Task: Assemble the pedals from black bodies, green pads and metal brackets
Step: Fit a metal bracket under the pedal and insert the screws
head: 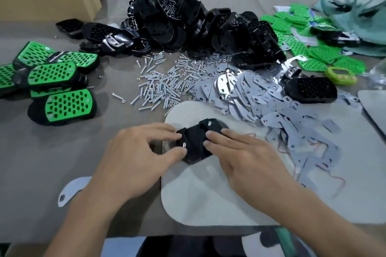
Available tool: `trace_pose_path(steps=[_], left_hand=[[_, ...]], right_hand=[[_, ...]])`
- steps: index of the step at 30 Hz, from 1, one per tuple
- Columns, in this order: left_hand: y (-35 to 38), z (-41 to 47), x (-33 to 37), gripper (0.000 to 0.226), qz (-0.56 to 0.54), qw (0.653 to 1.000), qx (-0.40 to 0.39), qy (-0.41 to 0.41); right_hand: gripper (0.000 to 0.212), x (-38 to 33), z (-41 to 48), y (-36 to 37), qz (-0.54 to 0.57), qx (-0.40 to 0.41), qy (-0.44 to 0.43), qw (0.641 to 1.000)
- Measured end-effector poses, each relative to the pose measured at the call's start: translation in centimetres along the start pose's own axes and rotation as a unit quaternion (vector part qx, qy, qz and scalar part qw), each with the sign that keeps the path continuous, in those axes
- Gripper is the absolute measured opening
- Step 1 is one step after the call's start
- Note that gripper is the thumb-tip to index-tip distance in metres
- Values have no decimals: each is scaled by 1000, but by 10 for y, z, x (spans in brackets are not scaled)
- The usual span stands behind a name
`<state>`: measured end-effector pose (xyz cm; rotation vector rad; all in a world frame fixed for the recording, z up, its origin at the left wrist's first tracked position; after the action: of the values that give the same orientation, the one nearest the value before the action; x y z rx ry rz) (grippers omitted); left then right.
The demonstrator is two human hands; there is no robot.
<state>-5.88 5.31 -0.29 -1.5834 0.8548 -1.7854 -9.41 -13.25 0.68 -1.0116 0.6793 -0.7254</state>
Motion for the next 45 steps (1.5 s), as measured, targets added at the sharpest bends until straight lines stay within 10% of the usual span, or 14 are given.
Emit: trace_pose_path(steps=[8,24,32,37,45], left_hand=[[28,-9,18,75,108,994,12,33],[36,28,2,74,-32,998,-9,55],[47,23,-2,73,-43,996,-11,73],[47,22,-3,74,-39,996,-18,82],[43,25,-5,75,-44,999,-1,32]], right_hand=[[49,65,0,0,285,-21,305,908],[4,122,-14,-25,455,229,373,775],[37,164,-41,-41,453,262,437,731],[18,166,-39,-42,422,240,446,752],[24,149,-22,-49,83,22,374,923]])
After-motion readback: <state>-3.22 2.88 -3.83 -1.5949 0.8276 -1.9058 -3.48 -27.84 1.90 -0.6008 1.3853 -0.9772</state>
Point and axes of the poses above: each hand's wrist, its own z-axis towards the middle knuckle, its own y-axis out of the palm, x = y × z, the point moved 9 cm from there along z, towards the middle knuckle, and after that the axes turned 5 degrees about z, right-handed, at the moved point
